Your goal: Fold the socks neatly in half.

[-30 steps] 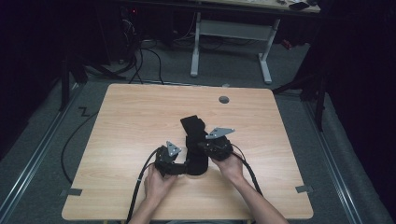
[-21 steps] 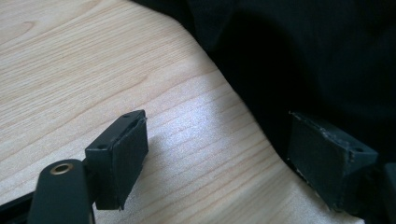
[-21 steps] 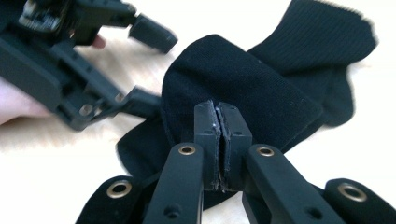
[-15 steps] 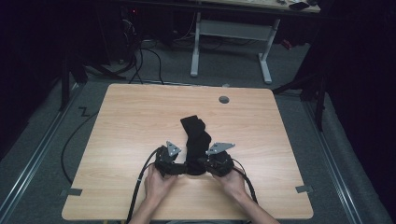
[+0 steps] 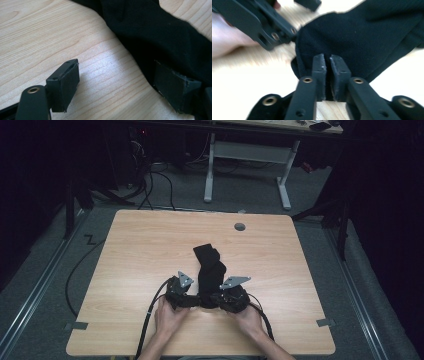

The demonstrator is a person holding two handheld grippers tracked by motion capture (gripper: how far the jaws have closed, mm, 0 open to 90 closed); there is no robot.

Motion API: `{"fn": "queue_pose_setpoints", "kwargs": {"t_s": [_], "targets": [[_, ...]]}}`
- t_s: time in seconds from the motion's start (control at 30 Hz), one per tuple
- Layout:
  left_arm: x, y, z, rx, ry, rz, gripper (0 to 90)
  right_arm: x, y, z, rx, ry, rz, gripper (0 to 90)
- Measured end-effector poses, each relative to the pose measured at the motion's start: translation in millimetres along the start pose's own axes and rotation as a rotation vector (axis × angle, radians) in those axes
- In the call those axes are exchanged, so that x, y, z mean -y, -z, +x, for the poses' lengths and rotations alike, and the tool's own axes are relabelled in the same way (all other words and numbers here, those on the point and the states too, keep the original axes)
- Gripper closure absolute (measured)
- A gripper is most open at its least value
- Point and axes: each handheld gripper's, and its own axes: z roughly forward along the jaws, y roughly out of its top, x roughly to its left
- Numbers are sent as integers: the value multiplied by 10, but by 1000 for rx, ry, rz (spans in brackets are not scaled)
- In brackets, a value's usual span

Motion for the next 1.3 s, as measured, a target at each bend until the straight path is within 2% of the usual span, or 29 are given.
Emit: {"fn": "queue_pose_setpoints", "kwargs": {"t_s": [0.07, 0.13, 0.23, 0.33, 0.47, 0.57, 0.67, 0.83, 0.97, 1.03, 1.17, 1.23, 1.3], "targets": [[1, 8, 6, 4, -1, 3, 220, 22, -11, -18, 2, -19, -8, 722], [2, 27, 20, 12, 9, 10, 227, 13, 47, -31, 0, -32, -44, 688], [20, 80, 42, 15, 22, 14, 239, -31, 178, -42, 27, -24, -107, 696], [36, 170, 65, 17, 25, -10, 258, -69, 225, -68, 48, -16, -123, 722], [16, 319, 98, 15, 47, -64, 277, -95, 111, -131, 62, -18, -92, 742], [2, 362, 99, 37, 66, -83, 291, -107, -15, -157, 76, -19, -80, 736], [-44, 309, 48, 42, 38, -62, 297, -114, -115, -164, 93, -6, -89, 696], [-157, 198, -32, 56, 7, -49, 318, -41, -243, -151, 106, 24, -31, 680], [-232, 188, -80, 64, -14, -51, 326, 88, -161, -56, 92, 49, -33, 679], [-257, 187, -94, 71, -15, -65, 338, 158, -111, -5, 86, 64, -35, 679], [-315, 152, -89, 76, -12, -52, 346, 255, -7, 74, 54, 73, -32, 685], [-361, 129, -72, 82, -6, -55, 356, 256, 47, 84, 59, 75, -53, 698], [-423, 108, -48, 81, -2, -57, 375, 210, 93, 41, 80, 53, -83, 713]]}}
